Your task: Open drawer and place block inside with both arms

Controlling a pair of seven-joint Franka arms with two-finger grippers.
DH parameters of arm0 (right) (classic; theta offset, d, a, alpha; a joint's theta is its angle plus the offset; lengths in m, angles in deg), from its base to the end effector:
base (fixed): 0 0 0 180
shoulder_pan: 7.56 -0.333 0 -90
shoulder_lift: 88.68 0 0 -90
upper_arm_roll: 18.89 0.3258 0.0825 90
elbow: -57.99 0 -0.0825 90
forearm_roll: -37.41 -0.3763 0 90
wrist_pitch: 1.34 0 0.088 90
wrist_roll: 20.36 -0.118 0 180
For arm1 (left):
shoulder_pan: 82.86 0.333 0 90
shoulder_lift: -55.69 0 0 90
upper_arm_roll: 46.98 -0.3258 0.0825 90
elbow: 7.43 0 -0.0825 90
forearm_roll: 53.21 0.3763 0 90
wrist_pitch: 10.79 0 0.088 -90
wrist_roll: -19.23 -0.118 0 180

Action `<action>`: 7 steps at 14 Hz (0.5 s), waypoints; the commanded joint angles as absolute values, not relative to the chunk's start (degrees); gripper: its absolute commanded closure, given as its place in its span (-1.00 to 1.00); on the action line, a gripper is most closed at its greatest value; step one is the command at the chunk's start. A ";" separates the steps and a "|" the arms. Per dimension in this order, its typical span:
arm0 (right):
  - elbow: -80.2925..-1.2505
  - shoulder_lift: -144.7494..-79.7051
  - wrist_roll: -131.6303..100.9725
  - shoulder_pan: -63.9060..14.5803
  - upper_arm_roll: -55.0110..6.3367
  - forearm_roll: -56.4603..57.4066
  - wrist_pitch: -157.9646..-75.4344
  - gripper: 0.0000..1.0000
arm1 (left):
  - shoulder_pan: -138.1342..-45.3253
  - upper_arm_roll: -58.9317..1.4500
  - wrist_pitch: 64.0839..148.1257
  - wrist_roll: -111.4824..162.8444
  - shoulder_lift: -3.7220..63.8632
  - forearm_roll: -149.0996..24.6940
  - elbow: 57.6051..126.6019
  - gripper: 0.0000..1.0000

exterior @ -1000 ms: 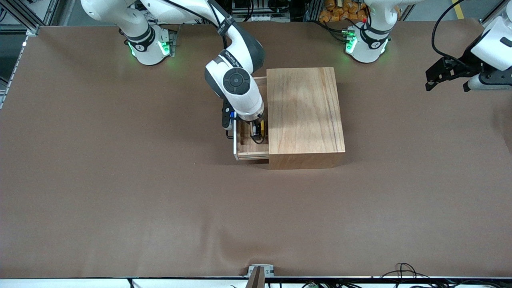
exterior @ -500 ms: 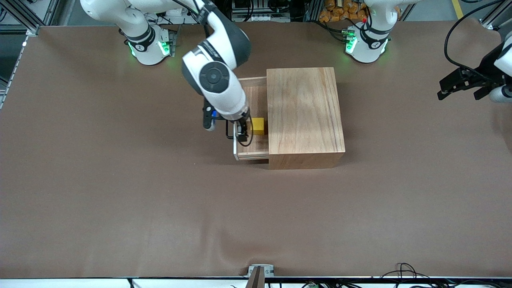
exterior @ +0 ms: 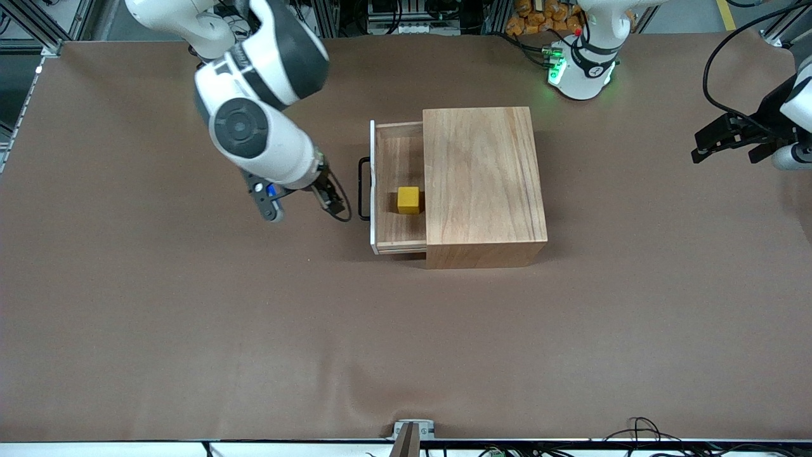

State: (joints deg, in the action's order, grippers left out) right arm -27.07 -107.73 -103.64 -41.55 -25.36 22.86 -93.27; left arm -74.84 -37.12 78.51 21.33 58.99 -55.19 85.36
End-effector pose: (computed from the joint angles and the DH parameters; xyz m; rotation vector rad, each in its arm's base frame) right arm 0.5420 0.3251 0.4721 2.6787 -1.4745 -0.4552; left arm 0.5265 -0.0238 0.6301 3.1170 0.0070 -0.0078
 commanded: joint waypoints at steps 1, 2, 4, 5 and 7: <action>-28.23 -105.20 -88.97 -35.45 -24.60 22.55 -88.64 -1.00 | -74.24 -36.78 77.18 20.20 58.68 -56.29 84.24 -1.00; -28.32 -104.50 -83.61 -33.60 -24.60 22.55 -87.23 -1.00 | -75.90 -37.74 77.18 20.28 58.59 -55.85 84.24 -1.00; -29.89 -102.93 -74.72 -30.69 -24.69 24.91 -84.15 -1.00 | -82.91 -44.48 77.18 20.46 58.77 -55.41 84.24 -1.00; -31.21 -101.26 -70.07 -29.64 -24.69 27.10 -83.79 -1.00 | -83.64 -46.26 77.18 20.11 58.77 -55.41 84.15 -1.00; -35.42 -97.22 -58.57 -26.74 -24.78 31.41 -83.78 -1.00 | -84.26 -46.45 77.10 20.28 59.38 -55.41 84.06 -1.00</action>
